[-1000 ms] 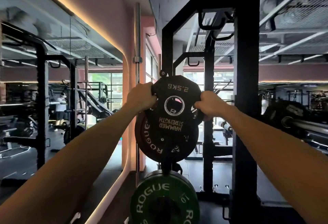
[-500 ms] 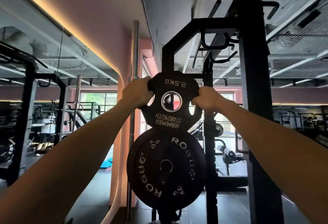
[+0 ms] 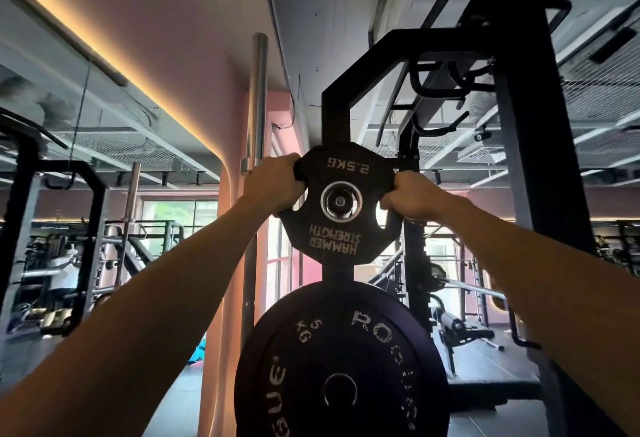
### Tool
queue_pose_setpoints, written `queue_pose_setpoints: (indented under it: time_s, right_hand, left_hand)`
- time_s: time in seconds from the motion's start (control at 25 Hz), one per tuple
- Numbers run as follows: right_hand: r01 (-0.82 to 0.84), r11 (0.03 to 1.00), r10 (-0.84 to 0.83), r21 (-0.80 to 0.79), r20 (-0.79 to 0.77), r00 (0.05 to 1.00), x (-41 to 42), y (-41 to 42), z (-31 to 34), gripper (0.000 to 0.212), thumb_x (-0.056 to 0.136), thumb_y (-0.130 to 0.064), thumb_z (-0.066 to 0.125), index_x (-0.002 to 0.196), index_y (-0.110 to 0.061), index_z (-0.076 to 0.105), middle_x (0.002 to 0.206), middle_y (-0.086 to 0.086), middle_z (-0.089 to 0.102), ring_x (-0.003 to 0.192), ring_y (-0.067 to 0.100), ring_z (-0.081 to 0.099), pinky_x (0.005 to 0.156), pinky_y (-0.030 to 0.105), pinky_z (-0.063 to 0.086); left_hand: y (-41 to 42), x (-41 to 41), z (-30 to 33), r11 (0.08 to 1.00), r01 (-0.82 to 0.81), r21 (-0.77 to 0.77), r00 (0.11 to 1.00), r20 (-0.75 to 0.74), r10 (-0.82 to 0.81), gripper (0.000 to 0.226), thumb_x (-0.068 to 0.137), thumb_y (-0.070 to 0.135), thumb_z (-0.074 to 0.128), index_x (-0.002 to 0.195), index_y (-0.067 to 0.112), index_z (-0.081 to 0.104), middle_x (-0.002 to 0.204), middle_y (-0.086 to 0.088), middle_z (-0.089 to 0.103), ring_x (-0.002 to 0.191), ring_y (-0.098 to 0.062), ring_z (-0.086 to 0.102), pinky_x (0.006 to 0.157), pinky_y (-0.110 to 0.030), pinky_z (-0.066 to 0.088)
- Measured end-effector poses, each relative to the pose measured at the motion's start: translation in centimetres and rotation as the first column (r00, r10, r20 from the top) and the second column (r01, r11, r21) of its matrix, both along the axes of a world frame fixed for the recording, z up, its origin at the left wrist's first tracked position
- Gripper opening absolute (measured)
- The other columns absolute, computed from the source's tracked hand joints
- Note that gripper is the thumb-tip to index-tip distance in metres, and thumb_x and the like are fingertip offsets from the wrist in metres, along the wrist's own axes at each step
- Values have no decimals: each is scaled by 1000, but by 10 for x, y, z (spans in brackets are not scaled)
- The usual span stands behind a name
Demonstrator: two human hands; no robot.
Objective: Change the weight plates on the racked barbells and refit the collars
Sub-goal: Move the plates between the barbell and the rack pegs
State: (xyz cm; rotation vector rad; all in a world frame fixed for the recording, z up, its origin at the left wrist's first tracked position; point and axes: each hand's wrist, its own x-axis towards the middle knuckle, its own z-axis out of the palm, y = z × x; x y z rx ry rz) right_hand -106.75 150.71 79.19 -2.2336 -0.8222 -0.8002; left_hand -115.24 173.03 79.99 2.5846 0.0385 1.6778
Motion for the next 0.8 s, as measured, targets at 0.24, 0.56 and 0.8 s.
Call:
queue_pose_setpoints:
  time_s: [0.24,0.56,0.8]
  right_hand:
    - [-10,999,11,34,-27,1000,79,30,4,16,80,-8,61,83,7,63,77,17,60,74,28,59,64,33,43]
    - [30,997,-30,67,-7,1000,175,68,-6,10,80,-9,57,81,1,58,81,17,60,79,31,60,64,32,42]
    - [-25,997,28,73,-34,999,213,82,-2,21,78,-1,56,60,-7,47,60,9,47,61,24,48,55,29,33]
  left_hand:
    - [29,86,-2,999,-18,-29,1000,-3,18,25,88,22,55,112,15,54,88,-11,62,93,-37,62,69,-35,42]
    - [64,190,-10,995,-30,-100,1000,-6,29,20,93,27,46,110,18,44,88,-10,58,77,-33,55,66,-37,40]
    - [75,231,-17,993,5,-120,1000,20,-2,27,93,23,44,119,15,42,97,-15,63,89,-40,61,68,-38,42]
